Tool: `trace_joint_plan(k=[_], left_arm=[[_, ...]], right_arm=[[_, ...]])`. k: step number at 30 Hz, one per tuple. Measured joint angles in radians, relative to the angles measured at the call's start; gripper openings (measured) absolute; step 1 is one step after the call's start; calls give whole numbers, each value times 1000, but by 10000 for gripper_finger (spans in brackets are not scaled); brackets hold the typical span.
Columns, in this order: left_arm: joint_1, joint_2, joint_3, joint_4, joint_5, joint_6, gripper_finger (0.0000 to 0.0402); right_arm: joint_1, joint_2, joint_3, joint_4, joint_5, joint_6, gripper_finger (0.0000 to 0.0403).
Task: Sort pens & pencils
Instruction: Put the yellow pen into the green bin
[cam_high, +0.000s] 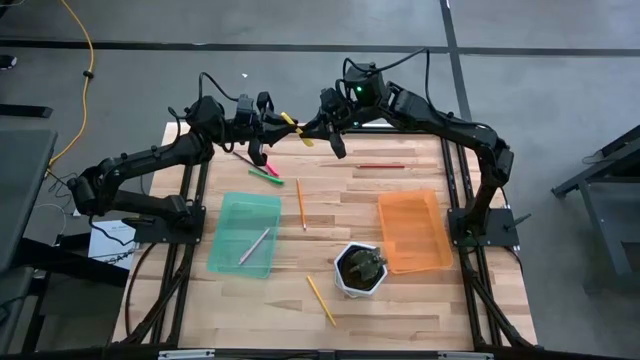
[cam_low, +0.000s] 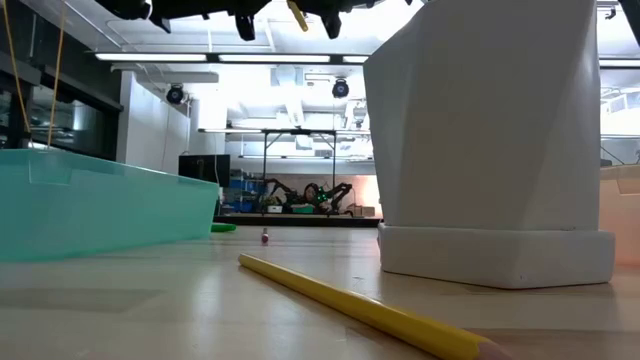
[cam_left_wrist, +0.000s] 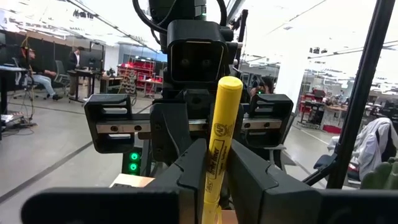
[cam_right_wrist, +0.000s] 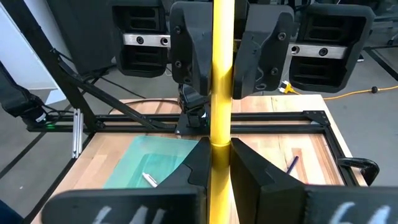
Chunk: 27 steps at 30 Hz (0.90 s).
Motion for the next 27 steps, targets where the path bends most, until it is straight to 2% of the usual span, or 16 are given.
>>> trace_joint_plan(k=[8, 27], left_arm=[[0, 0, 0, 0, 3, 1, 34], [0, 0, 0, 0, 6, 0, 47]], right_arm=[[0, 0, 0, 0, 0, 1, 21], [0, 0, 0, 0, 0, 8, 21]])
